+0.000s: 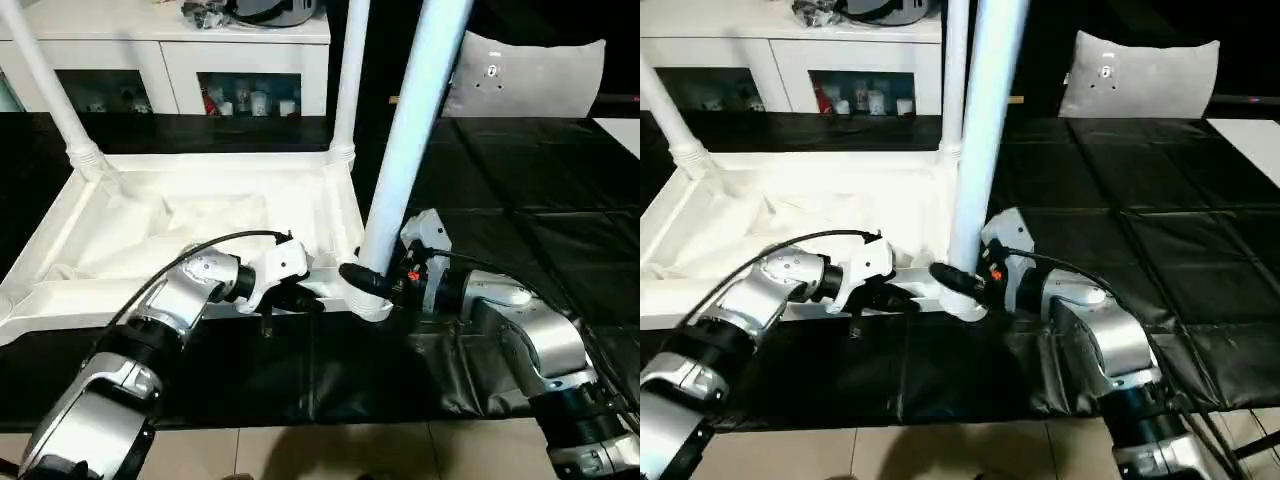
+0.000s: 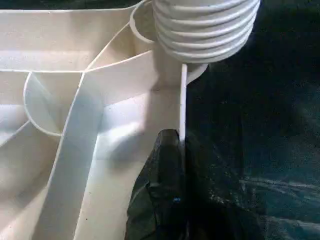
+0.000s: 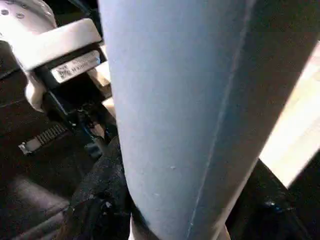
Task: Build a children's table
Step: Insert table leg to table base
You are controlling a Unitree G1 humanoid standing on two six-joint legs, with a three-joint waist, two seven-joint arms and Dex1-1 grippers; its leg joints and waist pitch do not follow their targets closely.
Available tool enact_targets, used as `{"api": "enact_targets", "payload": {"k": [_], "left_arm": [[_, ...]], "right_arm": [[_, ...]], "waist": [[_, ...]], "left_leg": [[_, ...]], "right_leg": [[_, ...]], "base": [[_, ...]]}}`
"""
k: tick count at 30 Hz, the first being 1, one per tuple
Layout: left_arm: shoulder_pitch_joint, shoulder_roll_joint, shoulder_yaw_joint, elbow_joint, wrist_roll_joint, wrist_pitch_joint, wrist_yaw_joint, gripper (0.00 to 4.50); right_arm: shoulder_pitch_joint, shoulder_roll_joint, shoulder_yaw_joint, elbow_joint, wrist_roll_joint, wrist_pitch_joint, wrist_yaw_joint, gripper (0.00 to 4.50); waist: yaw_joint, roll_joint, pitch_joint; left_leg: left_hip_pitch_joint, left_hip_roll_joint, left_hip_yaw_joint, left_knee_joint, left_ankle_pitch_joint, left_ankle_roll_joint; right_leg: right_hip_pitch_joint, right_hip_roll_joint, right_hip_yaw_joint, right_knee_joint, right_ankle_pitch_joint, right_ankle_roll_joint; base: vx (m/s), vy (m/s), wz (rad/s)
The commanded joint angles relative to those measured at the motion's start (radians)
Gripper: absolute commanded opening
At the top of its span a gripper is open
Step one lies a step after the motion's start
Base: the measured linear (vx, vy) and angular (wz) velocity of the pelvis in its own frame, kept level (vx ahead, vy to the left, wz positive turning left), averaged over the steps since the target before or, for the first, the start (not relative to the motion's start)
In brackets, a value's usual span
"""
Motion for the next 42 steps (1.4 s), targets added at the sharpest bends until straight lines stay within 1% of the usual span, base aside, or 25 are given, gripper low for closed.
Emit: {"api": "enact_targets", "payload": {"k": [1, 2, 4, 7, 8, 9, 10, 12, 13, 14, 15, 17, 24, 25, 26, 28, 31, 33, 35, 36, 37, 38, 39, 41, 42], "left_arm": [[0.032, 0.011, 0.003, -0.003, 0.027, 0.052, 0.045, 0.00], [0.039, 0.016, 0.002, -0.020, 0.024, 0.054, 0.042, 0.00], [0.064, 0.029, -0.002, -0.069, -0.001, 0.007, -0.007, 0.00], [0.082, 0.040, -0.017, -0.103, -0.004, -0.032, -0.045, 0.00], [0.084, 0.042, -0.020, -0.108, -0.003, -0.034, -0.051, 0.00], [0.085, 0.042, -0.021, -0.115, -0.001, -0.028, -0.048, 0.00], [0.084, 0.040, -0.020, -0.119, 0.000, -0.019, -0.043, 0.00], [0.081, 0.037, -0.020, -0.122, 0.003, -0.013, -0.039, 0.00], [0.080, 0.037, -0.022, -0.122, 0.004, -0.014, -0.038, 0.00], [0.079, 0.037, -0.023, -0.122, 0.005, -0.016, -0.037, 0.00], [0.075, 0.036, -0.024, -0.120, 0.009, -0.017, -0.035, 0.00], [0.069, 0.035, -0.024, -0.110, 0.015, -0.023, -0.031, 0.00], [0.056, 0.040, -0.022, -0.097, 0.029, -0.046, -0.018, 0.00], [0.055, 0.039, -0.020, -0.094, 0.028, -0.048, -0.017, 0.00], [0.055, 0.039, -0.020, -0.094, 0.028, -0.048, -0.017, 0.00], [0.050, 0.036, -0.013, -0.086, 0.030, -0.054, -0.010, 0.00], [0.047, 0.034, -0.010, -0.080, 0.032, -0.060, -0.004, 0.00], [0.047, 0.033, -0.008, -0.077, 0.033, -0.063, -0.003, 0.00], [0.047, 0.032, -0.007, -0.075, 0.031, -0.064, -0.004, 0.00], [0.048, 0.031, -0.007, -0.075, 0.030, -0.064, -0.004, 0.00], [0.047, 0.031, -0.007, -0.074, 0.029, -0.065, -0.005, 0.00], [0.047, 0.031, -0.007, -0.074, 0.029, -0.065, -0.005, 0.00], [0.044, 0.028, -0.006, -0.067, 0.028, -0.067, -0.005, 0.00], [0.041, 0.024, -0.005, -0.060, 0.027, -0.069, -0.004, 0.00], [0.040, 0.023, -0.004, -0.058, 0.026, -0.069, -0.003, 0.00]], "right_arm": [[-0.014, -0.019, -0.010, 0.025, -0.012, 0.004, 0.003, 1.89], [-0.017, -0.022, -0.011, 0.032, -0.013, 0.003, 0.003, 1.89], [-0.024, -0.021, -0.016, 0.050, -0.013, 0.001, 0.002, 1.89], [-0.030, -0.018, -0.017, 0.078, -0.020, -0.005, 0.006, 1.89], [-0.030, -0.017, -0.015, 0.084, -0.022, -0.006, 0.007, 1.89], [-0.032, -0.015, -0.013, 0.092, -0.021, -0.005, 0.010, 1.89], [-0.034, -0.012, -0.012, 0.100, -0.018, -0.005, 0.013, 1.89], [-0.038, -0.005, -0.008, 0.116, -0.012, -0.009, 0.019, 1.89], [-0.040, -0.001, -0.007, 0.124, -0.009, -0.010, 0.023, 1.89], [-0.042, 0.002, -0.006, 0.130, -0.008, -0.011, 0.025, 1.89], [-0.047, 0.008, 0.000, 0.151, -0.010, -0.017, 0.032, 1.89], [-0.053, 0.011, 0.010, 0.170, -0.020, -0.024, 0.040, 1.89], [-0.063, 0.000, 0.019, 0.193, -0.023, -0.021, 0.072, 1.89], [-0.063, 0.000, 0.015, 0.201, -0.020, -0.021, 0.078, 1.89], [-0.063, 0.000, 0.014, 0.202, -0.020, -0.021, 0.078, 1.89], [-0.057, 0.007, -0.010, 0.221, 0.001, -0.020, 0.086, 1.89], [-0.051, 0.012, -0.024, 0.226, 0.013, -0.023, 0.090, 1.89], [-0.036, 0.021, -0.049, 0.232, 0.033, -0.028, 0.089, 1.89], [-0.016, 0.039, -0.089, 0.244, 0.067, -0.043, 0.086, 1.89], [-0.009, 0.045, -0.103, 0.248, 0.078, -0.046, 0.084, 1.89], [0.001, 0.053, -0.117, 0.250, 0.090, -0.055, 0.083, 1.89], [0.001, 0.053, -0.117, 0.250, 0.090, -0.055, 0.083, 1.89], [0.034, 0.076, -0.151, 0.258, 0.115, -0.087, 0.082, 1.89], [0.063, 0.093, -0.169, 0.264, 0.124, -0.115, 0.078, 1.89], [0.072, 0.099, -0.176, 0.266, 0.128, -0.124, 0.076, 1.89]], "waist": [[0.004, -0.004, -0.056], [0.003, -0.004, -0.057], [0.001, -0.004, -0.059], [-0.005, -0.004, -0.064], [-0.008, -0.001, -0.065], [-0.005, 0.002, -0.065], [-0.006, 0.000, -0.065], [-0.006, 0.002, -0.063], [-0.007, 0.001, -0.062], [-0.009, 0.003, -0.061], [-0.009, 0.004, -0.060], [-0.010, 0.004, -0.059], [-0.008, 0.003, -0.062], [-0.007, 0.008, -0.062], [-0.008, 0.007, -0.062], [-0.008, 0.007, -0.061], [-0.006, 0.007, -0.062], [-0.005, 0.010, -0.062], [-0.003, 0.012, -0.062], [-0.003, 0.011, -0.063], [-0.004, 0.013, -0.063], [-0.004, 0.012, -0.063], [-0.002, 0.015, -0.062], [0.000, 0.019, -0.063], [0.000, 0.017, -0.063]], "left_leg": [[-0.008, 0.053, -0.007, -0.086, -0.141, 0.017], [-0.009, 0.052, -0.008, -0.085, -0.136, 0.019], [-0.012, 0.052, -0.008, -0.084, -0.122, 0.026], [-0.012, 0.049, -0.005, -0.080, -0.084, 0.039], [-0.014, 0.049, -0.005, -0.080, -0.074, 0.044], [-0.013, 0.049, -0.004, -0.079, -0.072, 0.047], [-0.013, 0.049, -0.004, -0.079, -0.066, 0.049], [-0.012, 0.049, -0.004, -0.080, -0.073, 0.048], [-0.012, 0.049, -0.004, -0.081, -0.085, 0.044], [-0.011, 0.049, -0.004, -0.082, -0.101, 0.038], [-0.010, 0.049, -0.005, -0.083, -0.120, 0.033], [-0.010, 0.049, -0.005, -0.084, -0.130, 0.028], [-0.009, 0.050, -0.005, -0.082, -0.106, 0.034], [-0.009, 0.050, -0.006, -0.083, -0.107, 0.033], [-0.009, 0.050, -0.005, -0.082, -0.110, 0.034], [-0.008, 0.050, -0.005, -0.083, -0.122, 0.031], [-0.009, 0.050, -0.005, -0.083, -0.118, 0.033], [-0.008, 0.051, -0.006, -0.084, -0.120, 0.032], [-0.007, 0.052, -0.005, -0.083, -0.124, 0.031], [-0.007, 0.052, -0.005, -0.084, -0.126, 0.032], [-0.008, 0.052, -0.006, -0.084, -0.130, 0.030], [-0.009, 0.051, -0.006, -0.084, -0.130, 0.031], [-0.007, 0.051, -0.004, -0.084, -0.135, 0.033], [-0.008, 0.051, -0.006, -0.085, -0.134, 0.034], [-0.008, 0.051, -0.005, -0.085, -0.136, 0.036]], "right_leg": [[0.061, -0.083, 0.048, -0.080, -0.330, -0.190], [0.061, -0.083, 0.049, -0.079, -0.321, -0.192], [0.063, -0.085, 0.048, -0.076, -0.291, -0.198], [0.064, -0.080, 0.047, -0.069, -0.205, -0.220], [0.066, -0.080, 0.046, -0.066, -0.180, -0.233], [0.066, -0.080, 0.046, -0.066, -0.170, -0.236], [0.067, -0.080, 0.046, -0.065, -0.155, -0.241], [0.067, -0.080, 0.045, -0.066, -0.164, -0.243], [0.067, -0.080, 0.045, -0.069, -0.186, -0.241], [0.066, -0.080, 0.045, -0.072, -0.214, -0.237], [0.065, -0.080, 0.044, -0.075, -0.242, -0.231], [0.065, -0.080, 0.045, -0.077, -0.267, -0.224], [0.066, -0.079, 0.046, -0.071, -0.210, -0.236], [0.066, -0.080, 0.045, -0.070, -0.209, -0.238], [0.065, -0.079, 0.045, -0.072, -0.211, -0.239], [0.065, -0.079, 0.045, -0.073, -0.222, -0.241], [0.066, -0.079, 0.045, -0.073, -0.216, -0.241], [0.066, -0.079, 0.045, -0.073, -0.207, -0.245], [0.065, -0.080, 0.046, -0.073, -0.200, -0.248], [0.065, -0.081, 0.046, -0.072, -0.199, -0.250], [0.066, -0.080, 0.044, -0.073, -0.199, -0.253], [0.067, -0.080, 0.044, -0.072, -0.198, -0.254], [0.065, -0.080, 0.045, -0.076, -0.204, -0.251], [0.066, -0.081, 0.044, -0.075, -0.204, -0.253], [0.066, -0.081, 0.044, -0.077, -0.207, -0.252]], "base": [[0.000, 0.000, 0.00], [0.000, 0.000, 0.00], [0.000, 0.000, 0.00], [0.000, 0.000, 0.00], [0.000, 0.000, 0.00], [0.000, 0.000, 0.00], [0.000, 0.000, 0.00], [0.000, 0.000, 0.00], [0.000, 0.000, 0.00], [0.000, 0.000, 0.00], [0.000, 0.000, 0.00], [0.000, 0.000, 0.00], [0.000, 0.000, 0.00], [0.000, 0.000, 0.00], [0.000, 0.000, 0.00], [0.000, 0.000, 0.00], [0.000, 0.000, 0.00], [0.000, 0.000, 0.00], [0.000, 0.000, 0.00], [0.000, 0.000, 0.00], [0.000, 0.000, 0.00], [0.000, 0.000, 0.00], [0.000, 0.000, 0.00], [0.000, 0.000, 0.00], [0.000, 0.000, 0.00]]}}
